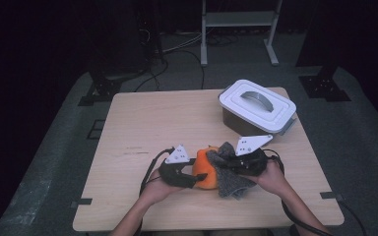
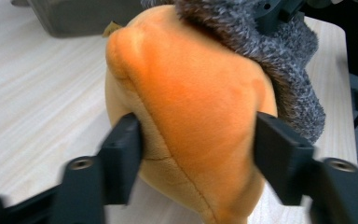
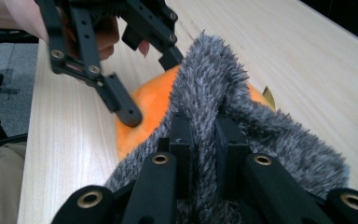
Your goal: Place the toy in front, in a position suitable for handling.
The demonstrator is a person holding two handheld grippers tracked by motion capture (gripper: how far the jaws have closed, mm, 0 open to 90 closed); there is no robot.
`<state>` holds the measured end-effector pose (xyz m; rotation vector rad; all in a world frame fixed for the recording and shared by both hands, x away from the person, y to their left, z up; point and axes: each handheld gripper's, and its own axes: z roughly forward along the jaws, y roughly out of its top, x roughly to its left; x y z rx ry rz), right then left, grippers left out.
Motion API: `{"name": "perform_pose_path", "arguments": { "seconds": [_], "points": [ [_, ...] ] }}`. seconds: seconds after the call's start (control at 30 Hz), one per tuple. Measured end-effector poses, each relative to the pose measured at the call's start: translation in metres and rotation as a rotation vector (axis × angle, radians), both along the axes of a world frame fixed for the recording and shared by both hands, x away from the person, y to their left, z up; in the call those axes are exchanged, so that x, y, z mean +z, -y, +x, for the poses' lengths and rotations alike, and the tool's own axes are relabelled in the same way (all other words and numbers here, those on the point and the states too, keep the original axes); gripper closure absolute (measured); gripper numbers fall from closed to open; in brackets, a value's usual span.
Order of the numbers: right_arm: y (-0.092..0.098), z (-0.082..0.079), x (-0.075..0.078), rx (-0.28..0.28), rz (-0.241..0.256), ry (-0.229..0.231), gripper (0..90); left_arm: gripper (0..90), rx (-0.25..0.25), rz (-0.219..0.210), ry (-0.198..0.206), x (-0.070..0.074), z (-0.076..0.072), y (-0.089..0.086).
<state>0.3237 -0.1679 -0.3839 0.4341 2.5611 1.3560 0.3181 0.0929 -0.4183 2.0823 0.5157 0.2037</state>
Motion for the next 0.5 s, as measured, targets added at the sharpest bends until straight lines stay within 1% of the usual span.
{"name": "perform_pose_path", "arguments": {
  "seconds": [0.03, 0.1, 0.13, 0.2, 0.23, 0.27, 0.33, 0.43, 0.5],
  "points": [
    [-0.001, -0.002, 0.003, 0.005, 0.000, 0.016, 79.0, 43.6, 0.003, -0.010, -0.002, 0.001, 0.000, 0.000],
    [-0.006, -0.007, 0.011, 0.030, 0.014, 0.031, 79.0, 45.4, 0.000, -0.006, 0.009, 0.003, -0.001, 0.001],
    [-0.010, -0.009, 0.015, 0.046, 0.010, 0.044, 79.0, 45.7, -0.002, -0.006, 0.014, 0.004, -0.002, 0.003],
    [-0.022, -0.013, 0.017, 0.078, -0.020, 0.060, 79.0, 46.0, -0.004, 0.005, 0.028, 0.006, -0.004, 0.005],
    [-0.025, -0.014, 0.016, 0.083, -0.037, 0.067, 79.0, 46.3, -0.004, 0.015, 0.029, 0.006, -0.005, 0.005],
    [-0.026, -0.014, 0.014, 0.084, -0.050, 0.065, 79.0, 46.5, -0.003, 0.013, 0.025, 0.005, -0.004, 0.003],
    [-0.024, -0.010, 0.011, 0.083, -0.038, 0.044, 79.1, 46.6, 0.003, -0.001, 0.010, 0.003, -0.002, 0.000],
    [-0.014, -0.005, 0.008, 0.059, -0.034, 0.023, 79.2, 46.4, 0.004, -0.008, 0.002, 0.001, -0.001, -0.003],
    [-0.006, -0.001, 0.008, 0.037, -0.036, 0.020, 79.1, 46.1, -0.003, -0.005, 0.004, 0.001, -0.001, -0.003]
  ]
}}
